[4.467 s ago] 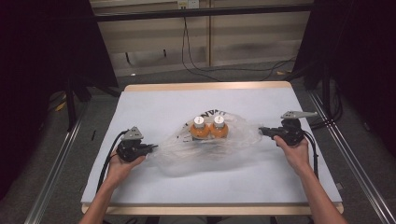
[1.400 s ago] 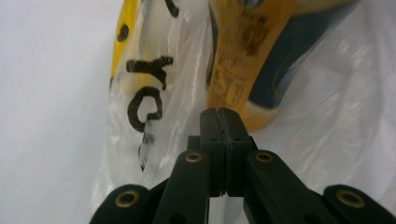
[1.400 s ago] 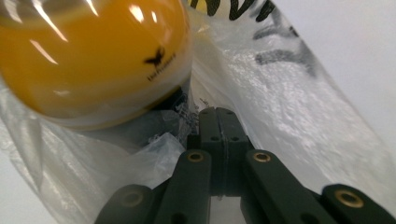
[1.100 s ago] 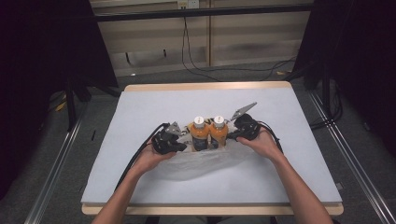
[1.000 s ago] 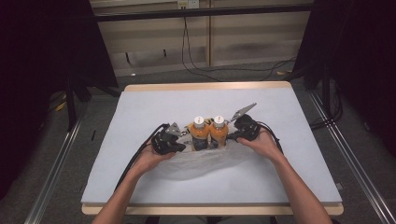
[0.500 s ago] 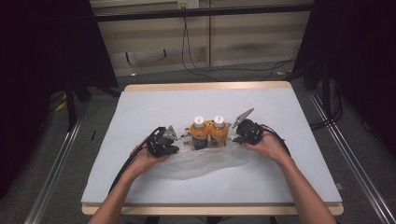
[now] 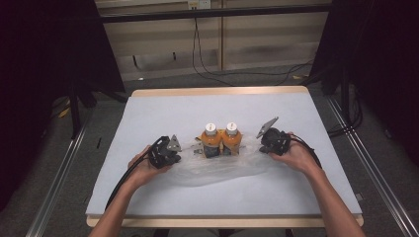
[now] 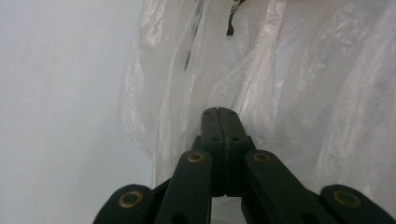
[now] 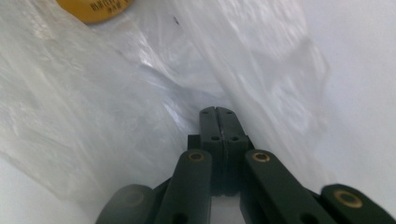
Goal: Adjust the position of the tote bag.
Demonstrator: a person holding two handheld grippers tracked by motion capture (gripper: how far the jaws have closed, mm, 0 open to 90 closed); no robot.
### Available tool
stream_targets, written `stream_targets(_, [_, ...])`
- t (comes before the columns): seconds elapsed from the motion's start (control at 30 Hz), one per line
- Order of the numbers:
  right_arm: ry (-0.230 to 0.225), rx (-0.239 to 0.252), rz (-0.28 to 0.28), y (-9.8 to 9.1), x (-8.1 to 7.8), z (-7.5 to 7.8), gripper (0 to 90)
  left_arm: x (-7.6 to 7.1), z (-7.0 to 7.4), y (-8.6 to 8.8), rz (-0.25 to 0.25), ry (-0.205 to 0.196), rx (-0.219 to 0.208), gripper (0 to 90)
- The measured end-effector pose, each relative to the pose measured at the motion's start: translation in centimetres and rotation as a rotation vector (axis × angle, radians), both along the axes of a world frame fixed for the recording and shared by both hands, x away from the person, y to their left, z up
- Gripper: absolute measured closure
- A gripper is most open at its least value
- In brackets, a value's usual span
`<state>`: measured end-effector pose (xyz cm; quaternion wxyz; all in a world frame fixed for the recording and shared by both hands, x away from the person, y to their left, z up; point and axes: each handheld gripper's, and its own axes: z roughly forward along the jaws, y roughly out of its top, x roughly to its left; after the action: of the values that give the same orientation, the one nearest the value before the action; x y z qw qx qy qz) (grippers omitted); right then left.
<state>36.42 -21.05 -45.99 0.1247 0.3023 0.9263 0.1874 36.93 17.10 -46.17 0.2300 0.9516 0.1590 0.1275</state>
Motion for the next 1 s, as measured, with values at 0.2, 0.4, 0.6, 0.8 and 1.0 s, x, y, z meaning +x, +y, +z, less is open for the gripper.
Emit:
stream_targets(0.2, [0.005, -0.014, -0.035, -1.4, -0.2, 0.0, 90.0, 0.3, 0.0, 0.6, 0.010, 0.006, -0.015, 90.0])
stream_targets(0.4, [-0.004, -0.025, -0.051, -2.4, -0.7, 0.0, 90.0, 0.3, -0.1, 1.5, 0.033, 0.016, -0.030, 90.0])
stream_targets(0.6, [-0.013, -0.025, -0.059, -2.9, -0.9, 0.0, 90.0, 0.4, -0.1, 2.1, 0.049, 0.015, -0.032, 90.0])
stream_targets(0.8, [-0.010, 0.002, -0.090, -3.7, -1.3, 0.0, 90.0, 0.1, -0.1, 2.2, 0.051, -0.001, -0.019, 90.0])
stream_targets(1.0, [-0.016, 0.000, -0.097, -3.9, -1.4, 0.0, 90.0, 0.1, -0.1, 2.3, 0.057, -0.002, -0.030, 90.0])
